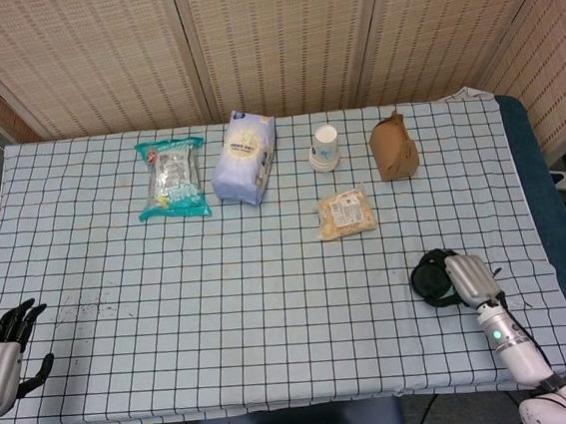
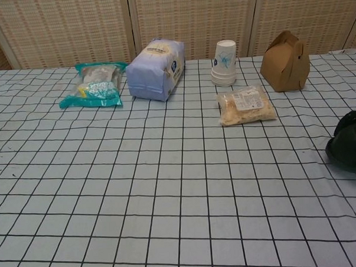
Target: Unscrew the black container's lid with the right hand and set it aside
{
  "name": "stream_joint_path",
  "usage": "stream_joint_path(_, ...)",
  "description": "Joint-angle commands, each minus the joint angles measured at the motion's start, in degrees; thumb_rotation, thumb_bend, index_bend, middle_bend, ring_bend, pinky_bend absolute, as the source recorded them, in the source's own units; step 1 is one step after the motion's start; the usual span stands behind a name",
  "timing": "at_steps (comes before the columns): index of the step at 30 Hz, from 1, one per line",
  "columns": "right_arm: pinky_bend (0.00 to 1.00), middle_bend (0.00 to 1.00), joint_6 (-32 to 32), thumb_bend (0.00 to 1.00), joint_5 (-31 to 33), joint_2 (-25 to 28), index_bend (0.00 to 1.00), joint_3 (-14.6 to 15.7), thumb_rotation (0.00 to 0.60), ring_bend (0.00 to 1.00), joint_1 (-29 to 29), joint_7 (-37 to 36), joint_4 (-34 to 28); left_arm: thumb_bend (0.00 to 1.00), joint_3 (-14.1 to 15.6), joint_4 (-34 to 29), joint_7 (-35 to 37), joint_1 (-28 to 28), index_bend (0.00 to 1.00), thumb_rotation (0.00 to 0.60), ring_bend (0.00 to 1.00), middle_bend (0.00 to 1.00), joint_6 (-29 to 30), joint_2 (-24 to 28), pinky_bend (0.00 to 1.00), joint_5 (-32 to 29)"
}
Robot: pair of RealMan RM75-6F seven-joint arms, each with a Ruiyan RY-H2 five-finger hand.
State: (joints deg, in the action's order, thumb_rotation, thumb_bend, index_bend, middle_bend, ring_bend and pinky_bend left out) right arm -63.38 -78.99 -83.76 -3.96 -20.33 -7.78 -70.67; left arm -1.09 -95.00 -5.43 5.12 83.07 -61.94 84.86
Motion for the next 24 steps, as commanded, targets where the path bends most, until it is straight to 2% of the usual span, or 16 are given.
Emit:
stream_joint_path(1, 0.64, 0.50, -10.82, 0.21, -2.70, -4.04, 0.50, -2.44, 0.600, 0.47, 1.02, 10.25, 4.60, 0.39, -0.02, 0.00, -0.12, -0.02, 0.14, 0.600, 0.09, 0.05, 0.08, 0.02, 0.40, 0.00)
stream_joint_path(4, 0.64, 0.50, -12.43, 0.21, -3.27, -3.66, 0.50, -2.97, 0.600, 0.47, 0.98, 12.19, 0.85, 0.39, -0.05, -0.06, -0.22, 0.02, 0.14, 0.600, 0.09, 0.05, -0.06, 0.10, 0.40, -0.12)
stream_joint_path(8, 0.64, 0.50, -9.48, 0.21, -2.37, 0.45, 0.51, -2.88, 0.600, 0.47, 0.29, 13.89, -8.95, 0.39, 0.02, -0.21, -0.07, -0.01, 0.14, 0.600, 0.09, 0.05, -0.10, 0.19, 0.40, -0.09)
stream_joint_path(10, 0.64, 0.50, -6.99, 0.21, -1.66, 2.48, 0.51, -2.89, 0.600, 0.47, -0.37, 12.27, -13.51, 0.39, 0.01, -0.20, -0.03, -0.02, 0.14, 0.600, 0.09, 0.05, -0.04, 0.28, 0.40, -0.04)
stream_joint_path(12, 0.64, 0.50, -2.80, 0.21, -1.03, 5.23, 0.51, -2.80, 0.600, 0.47, -1.42, 5.52, -18.62, 0.39, -0.01, -0.17, -0.04, -0.04, 0.14, 0.600, 0.09, 0.05, -0.02, 0.32, 0.40, -0.09)
stream_joint_path(16, 0.64, 0.50, 7.62, 0.21, -1.22, 12.22, 0.51, -3.12, 0.600, 0.47, -4.25, -18.64, -26.81, 0.39, -0.06, -0.24, 0.21, -0.03, 0.14, 0.600, 0.09, 0.05, -0.19, 0.37, 0.40, -0.35)
stream_joint_path(18, 0.64, 0.50, 11.28, 0.22, -2.87, 15.37, 0.51, -3.30, 0.600, 0.47, -5.74, -28.03, -28.14, 0.39, -0.05, -0.23, 0.14, 0.01, 0.14, 0.600, 0.09, 0.05, -0.27, 0.36, 0.40, -0.36)
stream_joint_path(19, 0.64, 0.50, 12.10, 0.21, -3.85, 16.33, 0.51, -3.13, 0.600, 0.47, -6.27, -29.47, -27.88, 0.39, -0.02, -0.26, 0.14, 0.01, 0.14, 0.600, 0.09, 0.05, -0.33, 0.39, 0.40, -0.36)
stream_joint_path(21, 0.64, 0.50, 11.86, 0.21, -5.15, 16.85, 0.51, -2.81, 0.600, 0.47, -6.70, -27.90, -26.39, 0.39, 0.02, -0.29, 0.12, 0.04, 0.14, 0.600, 0.09, 0.05, -0.39, 0.40, 0.40, -0.33)
stream_joint_path(24, 0.64, 0.50, 10.52, 0.21, -4.17, 15.77, 0.51, -2.14, 0.600, 0.47, -6.69, -15.23, -23.49, 0.39, 0.04, -0.29, 0.03, 0.00, 0.14, 0.600, 0.09, 0.05, -0.35, 0.39, 0.40, -0.31)
